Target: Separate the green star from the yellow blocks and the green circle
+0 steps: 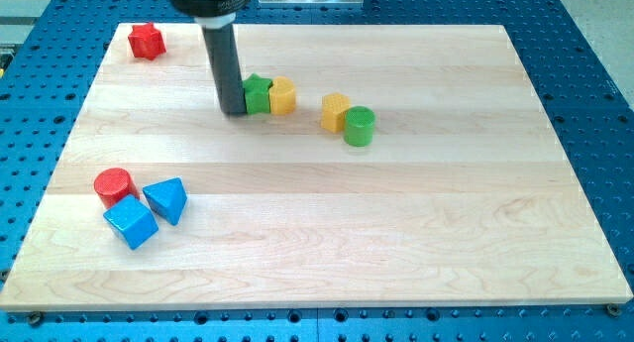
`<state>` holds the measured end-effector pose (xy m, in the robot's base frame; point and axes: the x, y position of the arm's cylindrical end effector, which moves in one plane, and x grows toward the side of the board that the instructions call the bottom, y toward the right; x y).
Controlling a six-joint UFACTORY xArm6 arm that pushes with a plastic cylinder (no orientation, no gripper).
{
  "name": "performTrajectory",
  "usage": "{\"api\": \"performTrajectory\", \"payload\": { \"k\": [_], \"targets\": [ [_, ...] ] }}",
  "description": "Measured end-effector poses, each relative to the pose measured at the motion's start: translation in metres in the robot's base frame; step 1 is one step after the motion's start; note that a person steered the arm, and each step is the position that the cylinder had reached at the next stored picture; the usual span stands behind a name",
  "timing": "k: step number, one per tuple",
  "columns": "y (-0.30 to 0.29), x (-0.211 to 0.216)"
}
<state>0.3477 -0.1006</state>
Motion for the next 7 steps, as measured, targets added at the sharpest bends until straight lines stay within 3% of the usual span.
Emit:
{"api": "performTrajectory", "payload": {
  "k": [1, 3, 4, 5, 6, 7],
  "targets": [
    [0.055, -0.03],
    [0.093, 0.008],
    [0.139, 0.009],
    [0.151, -0.009],
    [0.116, -0.052],
    [0.103, -0.043]
  ]
}}
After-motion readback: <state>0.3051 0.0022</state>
